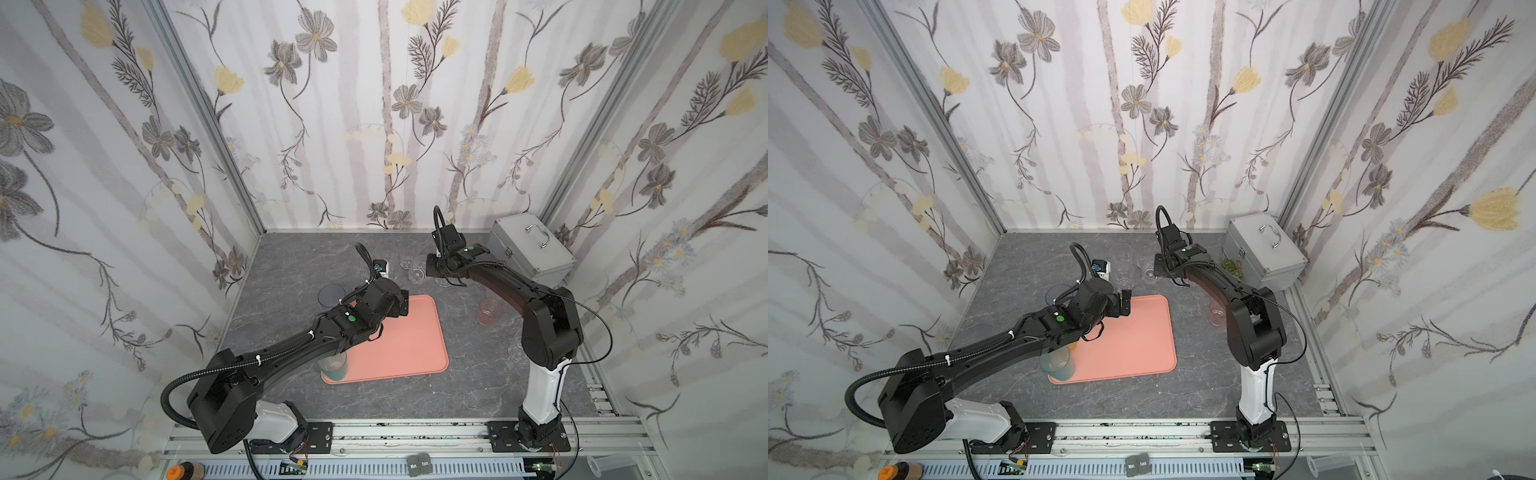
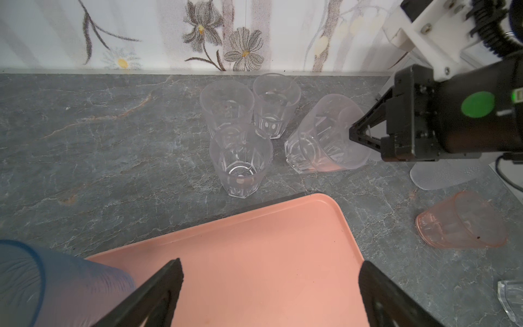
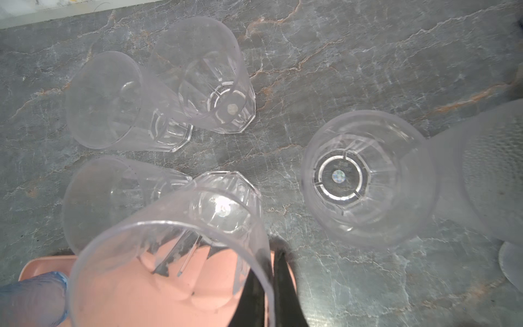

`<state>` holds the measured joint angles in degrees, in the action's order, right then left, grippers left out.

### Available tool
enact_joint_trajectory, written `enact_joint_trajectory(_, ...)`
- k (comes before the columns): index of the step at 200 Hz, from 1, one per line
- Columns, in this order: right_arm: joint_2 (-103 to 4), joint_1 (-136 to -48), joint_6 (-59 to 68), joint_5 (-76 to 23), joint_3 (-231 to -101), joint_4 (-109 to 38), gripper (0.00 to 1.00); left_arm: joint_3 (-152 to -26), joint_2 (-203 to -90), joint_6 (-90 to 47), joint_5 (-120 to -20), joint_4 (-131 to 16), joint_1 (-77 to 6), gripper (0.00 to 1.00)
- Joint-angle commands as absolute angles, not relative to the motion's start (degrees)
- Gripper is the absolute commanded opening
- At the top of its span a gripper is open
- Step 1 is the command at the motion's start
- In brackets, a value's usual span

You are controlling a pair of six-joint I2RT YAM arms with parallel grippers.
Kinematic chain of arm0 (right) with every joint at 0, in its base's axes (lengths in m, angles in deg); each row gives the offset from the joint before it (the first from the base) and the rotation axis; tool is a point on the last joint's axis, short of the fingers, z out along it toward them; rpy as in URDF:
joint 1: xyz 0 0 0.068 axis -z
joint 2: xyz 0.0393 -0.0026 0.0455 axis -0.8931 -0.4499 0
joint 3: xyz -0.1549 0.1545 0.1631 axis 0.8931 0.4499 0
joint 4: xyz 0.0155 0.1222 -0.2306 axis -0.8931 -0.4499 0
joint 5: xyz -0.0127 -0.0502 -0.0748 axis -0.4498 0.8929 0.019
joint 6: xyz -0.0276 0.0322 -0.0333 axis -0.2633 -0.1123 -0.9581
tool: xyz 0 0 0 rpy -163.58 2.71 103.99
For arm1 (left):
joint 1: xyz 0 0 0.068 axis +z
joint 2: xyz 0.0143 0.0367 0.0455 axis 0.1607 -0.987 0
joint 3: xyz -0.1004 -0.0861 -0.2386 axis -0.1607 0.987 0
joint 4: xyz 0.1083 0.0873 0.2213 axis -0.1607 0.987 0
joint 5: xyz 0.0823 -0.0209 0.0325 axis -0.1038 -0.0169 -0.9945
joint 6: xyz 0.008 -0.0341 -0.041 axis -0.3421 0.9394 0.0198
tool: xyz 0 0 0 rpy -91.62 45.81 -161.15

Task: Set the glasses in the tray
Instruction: 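Grasp the clear glass with the right gripper and carry it over the tray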

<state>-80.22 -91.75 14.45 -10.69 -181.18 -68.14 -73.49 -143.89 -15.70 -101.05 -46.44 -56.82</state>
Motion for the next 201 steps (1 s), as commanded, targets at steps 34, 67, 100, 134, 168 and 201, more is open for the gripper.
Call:
enact_joint_trajectory(34,-74.35,-97.0,14.33,-9.88,-179.41,-70.65,0.01,-73.68,-138.78,-18.32,-101.16,-47.55,-52.5,1.0)
enact_joint_trajectory(67,-73.51,-102.37,16.28,-10.16,-178.16,-70.62,0.01,-68.91,-131.69,-16.67,-100.4,-47.42,-48.51,1.0)
enact_joint_trajectory(100,-77.47,-107.42,18.14,-10.92,-179.85,-70.02,0.01,-67.08,-127.2,-15.79,-97.73,-47.29,-44.51,1.0)
enact_joint_trajectory(134,-83.42,-109.86,18.86,-10.31,-185.18,-71.4,0.0,-67.04,-126.05,-16.54,-97.46,-46.94,-43.55,1.0)
enact_joint_trajectory(168,-88.05,-109.93,18.62,-9.87,-189.68,-73.54,0.01,-65.58,-124.62,-16.45,-97.46,-46.94,-43.04,1.0)
enact_joint_trajectory(201,-93.22,-112.85,18.32,-9.48,-195.59,-76.21,0.01,-65.3,-124.92,-16.45,-96.98,-46.94,-42.74,1.0)
